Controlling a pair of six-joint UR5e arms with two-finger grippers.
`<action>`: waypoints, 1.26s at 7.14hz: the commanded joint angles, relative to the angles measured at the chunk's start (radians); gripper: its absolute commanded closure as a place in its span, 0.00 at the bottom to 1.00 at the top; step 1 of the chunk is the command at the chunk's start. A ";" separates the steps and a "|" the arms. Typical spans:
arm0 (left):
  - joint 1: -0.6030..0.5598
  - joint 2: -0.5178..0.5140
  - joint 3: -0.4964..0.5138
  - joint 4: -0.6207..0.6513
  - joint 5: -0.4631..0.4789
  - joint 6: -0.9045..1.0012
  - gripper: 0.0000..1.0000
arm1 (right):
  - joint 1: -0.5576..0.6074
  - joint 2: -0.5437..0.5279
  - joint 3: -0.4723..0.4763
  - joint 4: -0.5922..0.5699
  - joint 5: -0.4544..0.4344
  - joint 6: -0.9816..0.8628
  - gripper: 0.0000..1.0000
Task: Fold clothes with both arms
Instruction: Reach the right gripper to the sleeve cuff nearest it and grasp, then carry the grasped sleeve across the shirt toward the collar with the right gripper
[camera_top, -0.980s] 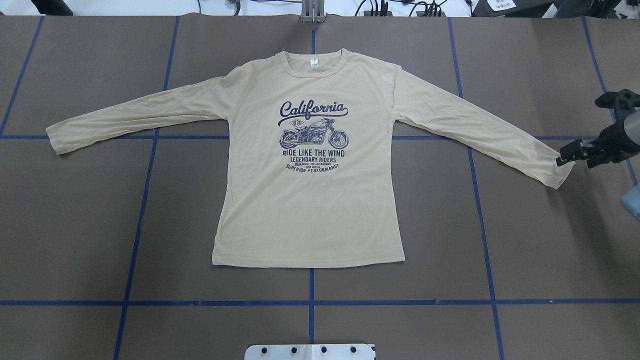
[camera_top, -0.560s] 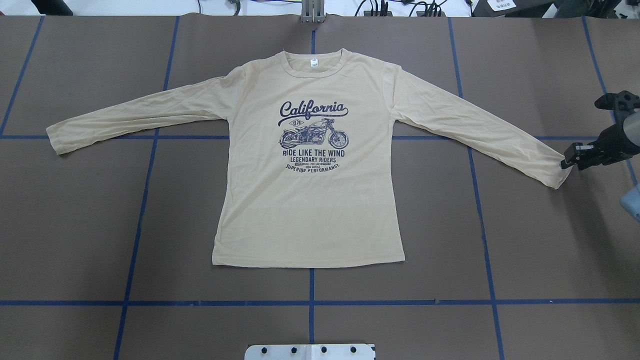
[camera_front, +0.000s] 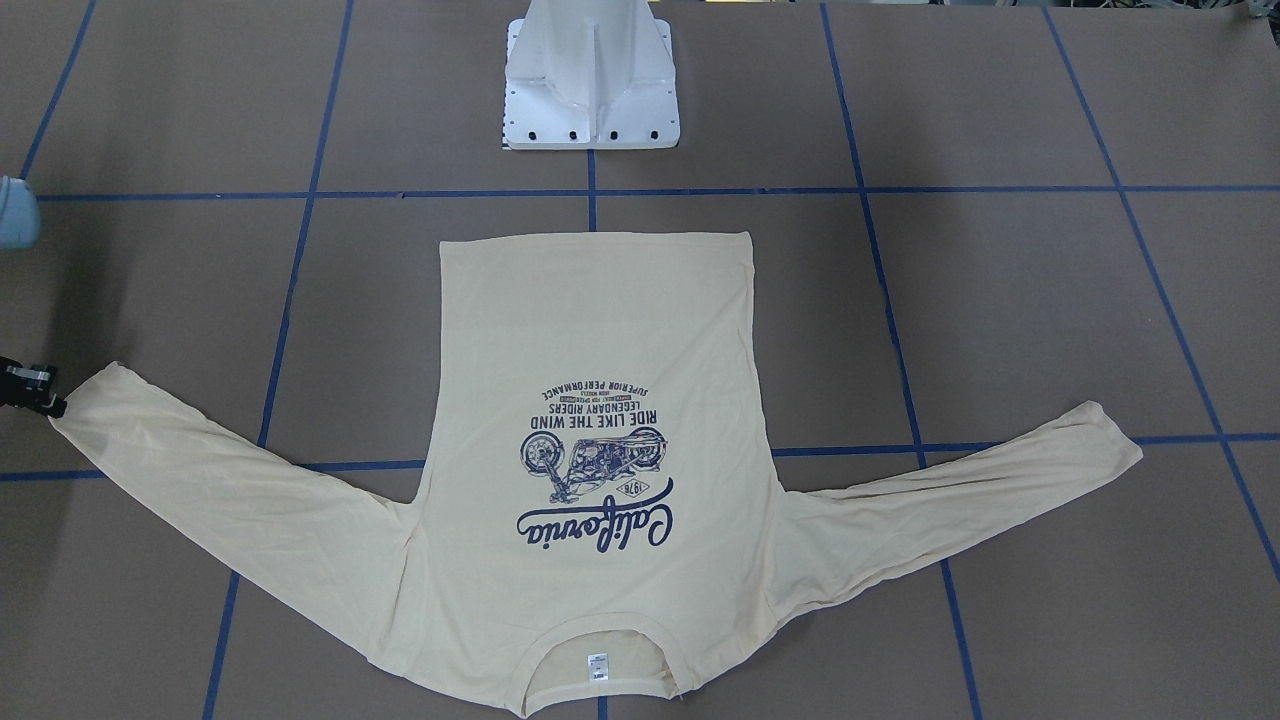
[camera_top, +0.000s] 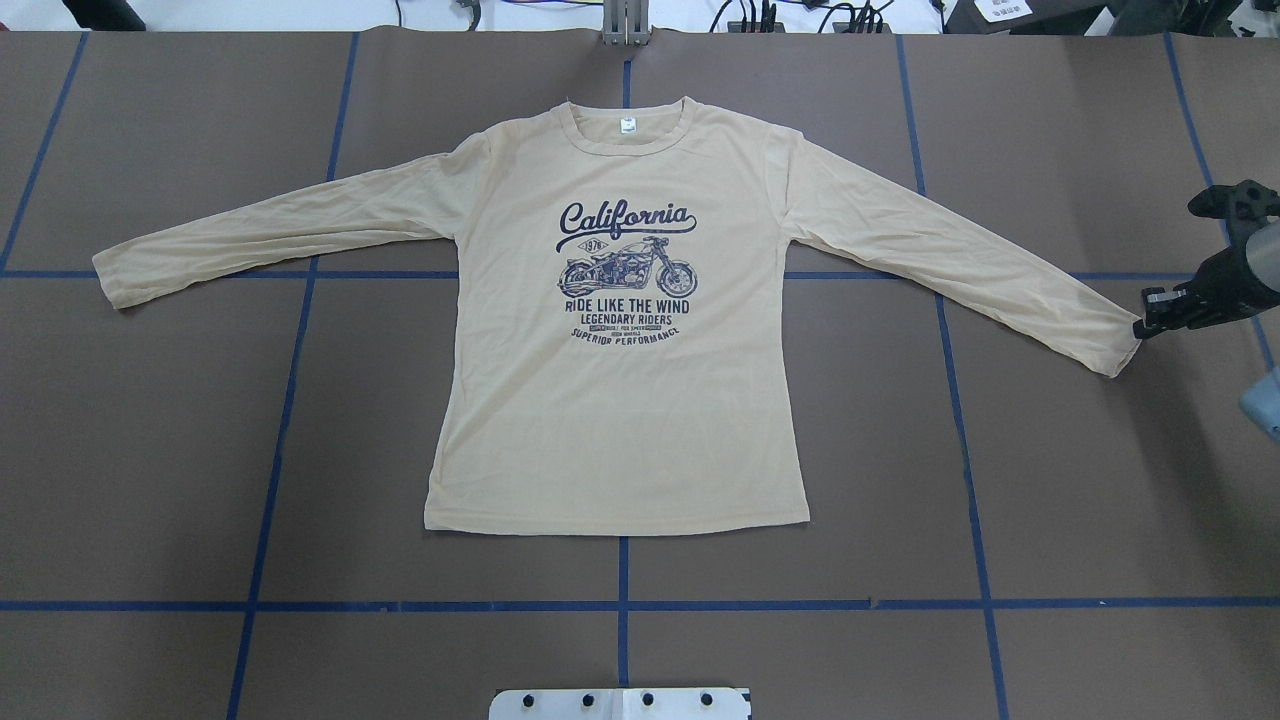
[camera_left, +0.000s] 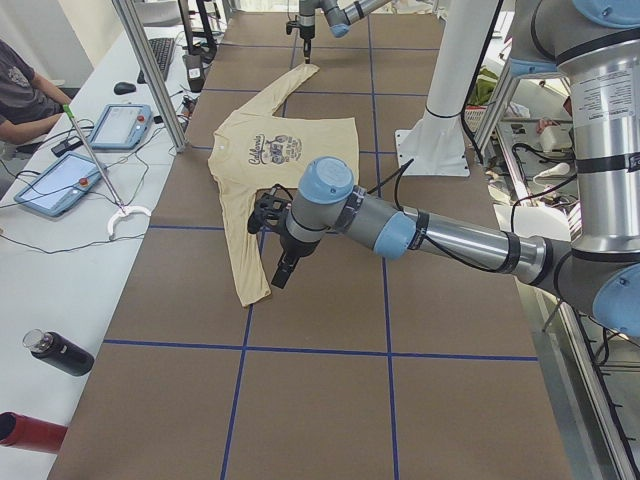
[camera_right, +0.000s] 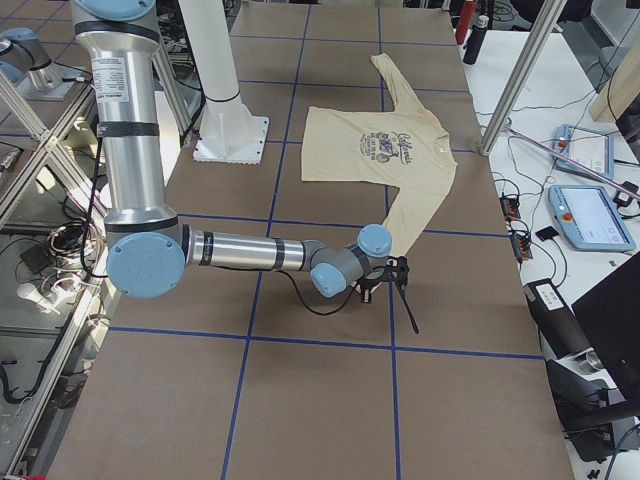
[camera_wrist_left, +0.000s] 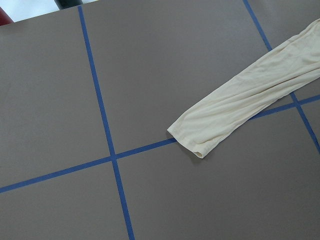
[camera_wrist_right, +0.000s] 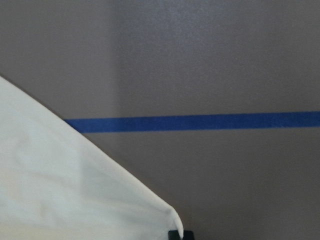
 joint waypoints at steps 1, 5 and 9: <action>0.000 0.000 0.001 0.000 0.000 0.000 0.00 | 0.006 0.001 0.020 0.000 0.010 0.003 1.00; 0.000 0.000 -0.011 -0.021 -0.005 0.000 0.00 | -0.094 0.199 0.174 -0.029 0.009 0.367 1.00; 0.000 0.002 -0.014 -0.021 -0.095 -0.002 0.00 | -0.326 0.783 0.005 -0.317 -0.333 0.759 1.00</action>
